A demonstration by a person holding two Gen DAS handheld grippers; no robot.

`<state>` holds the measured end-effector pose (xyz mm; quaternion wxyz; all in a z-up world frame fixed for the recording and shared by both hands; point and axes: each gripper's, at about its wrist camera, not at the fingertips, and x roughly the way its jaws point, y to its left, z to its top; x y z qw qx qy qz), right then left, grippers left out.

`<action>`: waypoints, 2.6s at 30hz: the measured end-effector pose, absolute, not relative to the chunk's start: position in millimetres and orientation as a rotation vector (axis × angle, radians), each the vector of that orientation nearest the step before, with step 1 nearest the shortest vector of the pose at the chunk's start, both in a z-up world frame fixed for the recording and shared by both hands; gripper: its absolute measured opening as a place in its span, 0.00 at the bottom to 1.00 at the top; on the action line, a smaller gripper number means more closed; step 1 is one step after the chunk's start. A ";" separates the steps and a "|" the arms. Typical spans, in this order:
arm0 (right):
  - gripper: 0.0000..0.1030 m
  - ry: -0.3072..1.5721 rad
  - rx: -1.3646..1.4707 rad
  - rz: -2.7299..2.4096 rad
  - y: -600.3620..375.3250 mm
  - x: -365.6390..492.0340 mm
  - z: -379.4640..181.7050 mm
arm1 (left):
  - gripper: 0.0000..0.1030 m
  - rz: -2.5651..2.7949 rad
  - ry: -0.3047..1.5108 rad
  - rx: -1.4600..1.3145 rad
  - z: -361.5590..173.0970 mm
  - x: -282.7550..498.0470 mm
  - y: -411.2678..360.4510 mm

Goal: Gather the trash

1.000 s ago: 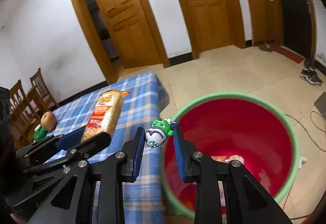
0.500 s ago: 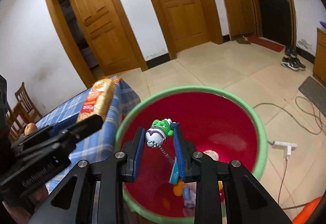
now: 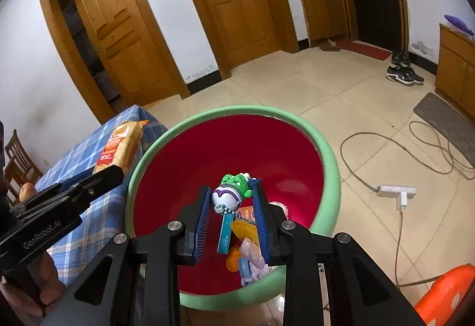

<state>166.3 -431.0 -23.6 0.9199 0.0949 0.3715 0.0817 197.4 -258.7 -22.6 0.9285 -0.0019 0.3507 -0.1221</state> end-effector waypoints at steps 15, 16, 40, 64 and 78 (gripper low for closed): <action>0.28 0.775 0.155 0.154 -424.3 167.8 -27.0 | 0.55 -0.300 0.717 0.093 -21.8 195.7 -277.7; 0.28 0.772 0.155 0.154 -424.5 167.4 -26.3 | 0.60 -0.302 0.712 0.106 -21.5 194.4 -280.1; 0.19 0.778 0.184 0.193 -428.7 168.4 -28.7 | 0.93 -0.301 0.699 0.042 -20.2 193.2 -268.2; 1.00 0.728 0.014 0.123 -406.9 161.8 -21.8 | 0.97 -0.303 0.715 0.046 -14.6 186.5 -270.2; 1.00 0.638 0.099 0.122 -408.2 116.5 57.2 | 0.98 -0.316 0.519 0.071 91.6 126.7 -258.1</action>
